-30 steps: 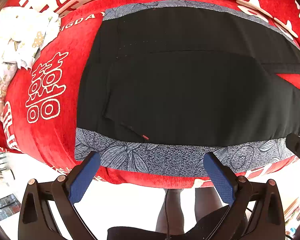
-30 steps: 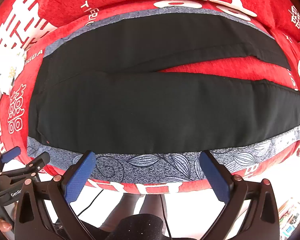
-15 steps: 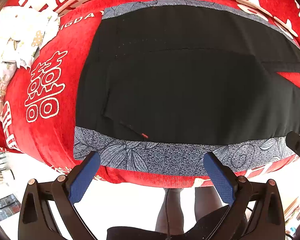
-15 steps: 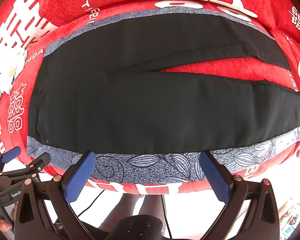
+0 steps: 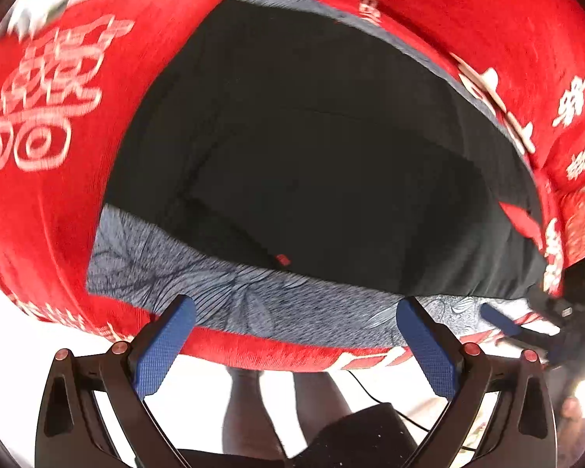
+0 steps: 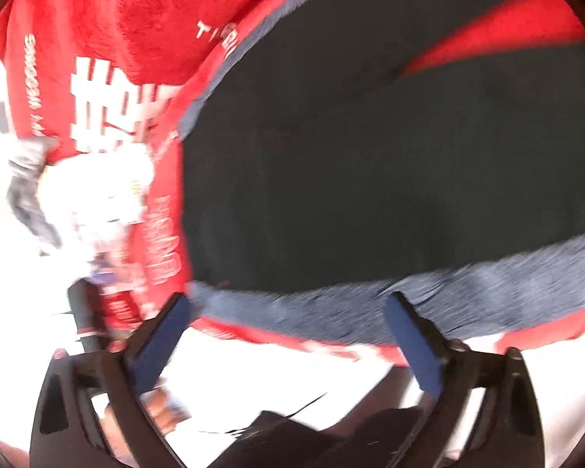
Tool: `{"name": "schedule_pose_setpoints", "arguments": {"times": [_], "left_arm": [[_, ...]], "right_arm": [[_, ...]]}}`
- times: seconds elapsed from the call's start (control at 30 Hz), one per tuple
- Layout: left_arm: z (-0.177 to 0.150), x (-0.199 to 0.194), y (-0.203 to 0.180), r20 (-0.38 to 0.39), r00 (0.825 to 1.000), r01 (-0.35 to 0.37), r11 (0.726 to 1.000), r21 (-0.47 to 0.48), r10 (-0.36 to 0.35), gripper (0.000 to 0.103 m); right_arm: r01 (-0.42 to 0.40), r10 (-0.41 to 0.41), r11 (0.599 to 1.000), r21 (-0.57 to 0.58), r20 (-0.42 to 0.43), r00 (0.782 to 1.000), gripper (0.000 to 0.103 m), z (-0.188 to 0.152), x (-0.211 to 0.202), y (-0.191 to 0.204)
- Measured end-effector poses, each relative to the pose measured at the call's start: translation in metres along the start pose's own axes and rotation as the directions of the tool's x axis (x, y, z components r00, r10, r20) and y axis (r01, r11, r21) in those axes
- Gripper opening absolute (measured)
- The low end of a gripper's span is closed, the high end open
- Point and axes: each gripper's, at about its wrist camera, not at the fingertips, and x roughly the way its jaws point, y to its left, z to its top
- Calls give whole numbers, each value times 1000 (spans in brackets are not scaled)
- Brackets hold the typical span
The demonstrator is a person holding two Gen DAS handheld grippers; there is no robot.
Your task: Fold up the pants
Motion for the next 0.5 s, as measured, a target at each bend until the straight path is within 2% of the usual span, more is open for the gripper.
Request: {"name": "schedule_pose_setpoints", "arguments": {"times": [0.07,0.13,0.23,0.37,0.43,0.5], "left_arm": [[-5,5,19,-13,999,37,999,-37,-38,103],[-10,9,30,-20,998,63,996,-59,-64,103],[-20,16,42,-35,995,85,994,-68,-88,103],[-30,20,49,-55,991,116,991,-67,-120,103],[-30,23,47,-58,989,131,989,-71,-135,103],[-31,24,51,-54,985,159,984,-82,-163,103]], "right_arm": [[-54,55,998,20,-52,997,73,-7,14,-8],[-90,94,995,40,-123,988,71,-21,38,-19],[-89,97,995,49,-171,981,71,-40,63,-33],[-111,122,990,92,-135,983,72,-48,78,-54],[-153,167,981,120,-110,980,72,-47,78,-57],[-201,208,974,102,-64,976,71,-46,72,-52]]}}
